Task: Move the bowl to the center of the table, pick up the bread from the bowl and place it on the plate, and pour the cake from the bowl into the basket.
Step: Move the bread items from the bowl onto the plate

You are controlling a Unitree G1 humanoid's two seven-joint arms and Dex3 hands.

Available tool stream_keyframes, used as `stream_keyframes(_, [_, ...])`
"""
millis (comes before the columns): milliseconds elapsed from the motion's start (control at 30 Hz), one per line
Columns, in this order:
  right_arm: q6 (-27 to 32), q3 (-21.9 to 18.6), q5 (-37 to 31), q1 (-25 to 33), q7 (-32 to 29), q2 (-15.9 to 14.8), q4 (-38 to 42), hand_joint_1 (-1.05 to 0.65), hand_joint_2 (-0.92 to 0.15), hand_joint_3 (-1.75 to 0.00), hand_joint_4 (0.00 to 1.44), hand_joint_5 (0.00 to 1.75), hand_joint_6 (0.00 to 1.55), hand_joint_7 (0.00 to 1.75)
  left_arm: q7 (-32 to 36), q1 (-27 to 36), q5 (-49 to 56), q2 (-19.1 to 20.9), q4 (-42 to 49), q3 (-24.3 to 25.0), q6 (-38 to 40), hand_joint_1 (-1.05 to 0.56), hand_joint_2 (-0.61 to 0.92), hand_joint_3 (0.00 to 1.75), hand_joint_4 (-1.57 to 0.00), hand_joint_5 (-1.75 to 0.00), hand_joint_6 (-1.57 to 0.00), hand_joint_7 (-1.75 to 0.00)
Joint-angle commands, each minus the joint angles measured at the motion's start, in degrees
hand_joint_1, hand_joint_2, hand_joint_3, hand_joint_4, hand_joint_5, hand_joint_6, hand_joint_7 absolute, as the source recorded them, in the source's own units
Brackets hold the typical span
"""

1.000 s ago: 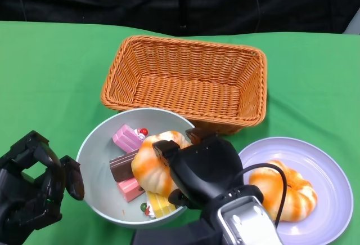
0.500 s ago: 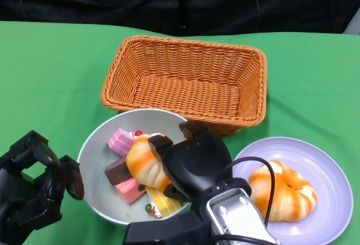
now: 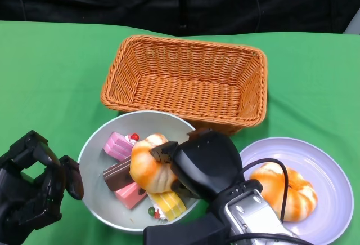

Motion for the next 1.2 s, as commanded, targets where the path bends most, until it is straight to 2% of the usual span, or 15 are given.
stream_keyframes(33, [-0.41,-0.92,1.42,-0.16,-0.56,-1.37,-0.01,-0.27,-0.82,-0.01,0.83,1.74,1.18,0.03,-0.05,-0.03,0.21,1.01,0.26,0.44,-0.37,-0.06,0.39,1.44,-0.91,-1.75,-0.83,-1.45])
stream_keyframes(233, [-0.9,-1.39,2.71,0.58,-1.27,-2.05,-0.86,-0.27,-0.85,-0.02,0.81,1.75,1.16,0.02,0.0,-0.04,0.17,0.9,0.45,0.48,-0.44,-0.06,0.39,1.44,-0.91,-1.75,-0.83,-1.46])
stream_keyframes(633, [-1.8,-1.61,2.72,0.89,-1.0,-4.45,-3.8,-0.27,-0.85,-0.01,0.79,1.75,1.16,0.01,0.18,0.09,0.45,1.0,0.14,0.43,-0.5,-0.06,0.39,1.43,-0.91,-1.75,-0.83,-1.46])
stream_keyframes(1000, [-5.23,-3.19,3.97,2.77,3.73,-9.35,-12.49,-0.32,-0.83,-0.01,0.79,1.75,1.2,0.02,-0.18,-0.09,0.46,0.72,0.49,0.28,-1.06,-0.07,0.39,1.44,-0.91,-1.75,-0.82,-1.47])
stream_keyframes(1067, [-6.67,-3.44,3.91,3.82,4.51,-11.14,-15.5,-0.33,-0.83,-0.01,0.81,1.75,1.21,0.03,0.69,0.21,0.86,0.66,-0.24,0.14,-0.78,-0.07,0.39,1.44,-0.91,-1.75,-0.82,-1.48])
stream_keyframes(1100, [-7.5,-3.62,3.89,4.46,5.01,-12.18,-17.29,-0.39,-0.81,-0.01,0.81,1.74,1.21,0.02,0.81,0.26,0.87,0.71,-0.39,0.14,-0.6,-0.07,0.39,1.44,-0.91,-1.75,-0.83,-1.48])
stream_keyframes(1200, [-8.92,-4.33,3.91,5.72,5.9,-13.43,-20.3,-0.4,-0.79,0.0,0.81,1.73,1.22,0.02,0.76,0.2,0.78,0.81,-0.39,0.27,-0.33,-0.07,0.38,1.44,-0.92,-1.75,-0.83,-1.48])
